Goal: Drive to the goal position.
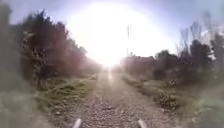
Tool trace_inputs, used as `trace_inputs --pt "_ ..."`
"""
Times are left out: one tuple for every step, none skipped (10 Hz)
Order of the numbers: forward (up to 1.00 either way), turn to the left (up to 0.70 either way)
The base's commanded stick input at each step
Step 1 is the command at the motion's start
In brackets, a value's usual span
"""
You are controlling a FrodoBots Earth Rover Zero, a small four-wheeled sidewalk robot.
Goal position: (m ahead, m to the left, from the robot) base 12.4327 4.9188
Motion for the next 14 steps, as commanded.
trace_inputs --pt "0.50 0.00" --pt "0.50 0.00" --pt "0.50 0.00" --pt "0.50 0.00" --pt "0.50 0.00" --pt "0.50 0.00" --pt "0.50 0.00" --pt "0.50 0.00" --pt "0.50 0.00" --pt "0.50 0.00" --pt "0.50 0.00" --pt "0.50 0.00" --pt "0.50 0.00" --pt "0.50 0.00"
